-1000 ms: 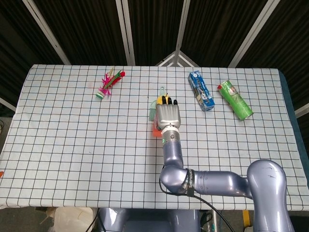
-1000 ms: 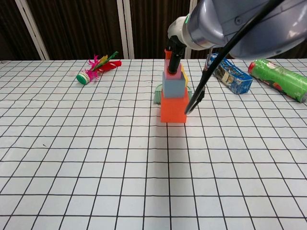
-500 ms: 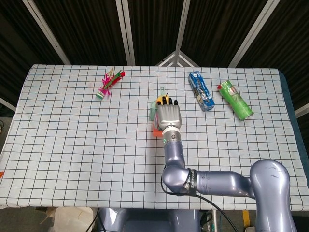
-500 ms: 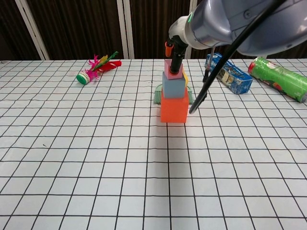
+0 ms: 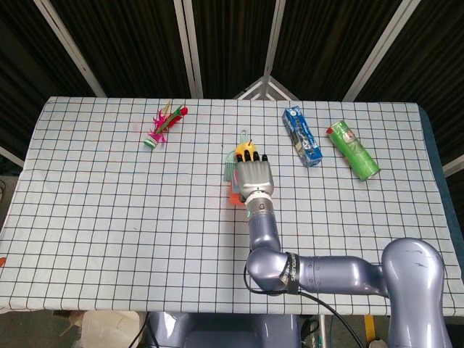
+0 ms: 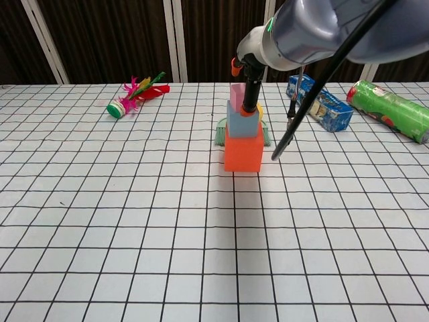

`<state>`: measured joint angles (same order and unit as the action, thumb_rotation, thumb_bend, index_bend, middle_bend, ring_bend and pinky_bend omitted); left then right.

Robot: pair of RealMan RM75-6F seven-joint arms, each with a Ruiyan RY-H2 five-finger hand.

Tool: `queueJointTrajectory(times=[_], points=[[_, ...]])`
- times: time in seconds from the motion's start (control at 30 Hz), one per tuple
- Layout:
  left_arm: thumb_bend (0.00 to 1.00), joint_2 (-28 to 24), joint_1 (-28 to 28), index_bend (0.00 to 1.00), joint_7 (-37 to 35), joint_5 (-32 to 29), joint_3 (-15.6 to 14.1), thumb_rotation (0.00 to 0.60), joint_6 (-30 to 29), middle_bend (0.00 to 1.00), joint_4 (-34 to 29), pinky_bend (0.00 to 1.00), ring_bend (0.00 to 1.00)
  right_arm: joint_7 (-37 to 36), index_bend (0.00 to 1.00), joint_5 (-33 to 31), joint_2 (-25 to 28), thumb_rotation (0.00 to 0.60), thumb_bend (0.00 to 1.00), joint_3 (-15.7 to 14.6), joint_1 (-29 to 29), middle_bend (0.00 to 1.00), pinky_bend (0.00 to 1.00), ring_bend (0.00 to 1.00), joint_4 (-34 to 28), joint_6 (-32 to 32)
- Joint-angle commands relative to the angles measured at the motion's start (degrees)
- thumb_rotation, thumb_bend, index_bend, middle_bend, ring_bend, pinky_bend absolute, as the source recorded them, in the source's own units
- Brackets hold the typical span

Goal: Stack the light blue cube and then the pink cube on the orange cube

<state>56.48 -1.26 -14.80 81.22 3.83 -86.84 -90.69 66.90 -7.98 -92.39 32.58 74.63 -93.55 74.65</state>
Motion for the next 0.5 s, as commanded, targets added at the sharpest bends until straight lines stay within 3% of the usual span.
queueJointTrajectory(times=[0.03,0.3,0.5], points=[[0.16,0.0,0.0,0.16,0.0,0.0,0.0,0.6,0.1,0.0,0.0,0.0,0.0,0.2,0.0,-0.3,0.6,0.6,0.32,0.2,0.1,0.06,0.09,0.04,-0.5,0.5],[0.16,0.1,0.3,0.16,0.3,0.1,-0.1,0.6,0.5,0.0,0.1,0.0,0.0,0.3,0.0,1.3,4.8,0.6,0.31,-0.7,-1.5,0.06,0.09,0.04,-5.1,3.9],[0.16,0.1,0.1,0.16,0.4,0.3,-0.1,0.6,0.1,0.0,-0.1,0.0,0.0,-0.5,0.0,5.7,12.4,0.6,0.31,-5.3,-7.1,0.06,0.09,0.04,-13.7,6.9]])
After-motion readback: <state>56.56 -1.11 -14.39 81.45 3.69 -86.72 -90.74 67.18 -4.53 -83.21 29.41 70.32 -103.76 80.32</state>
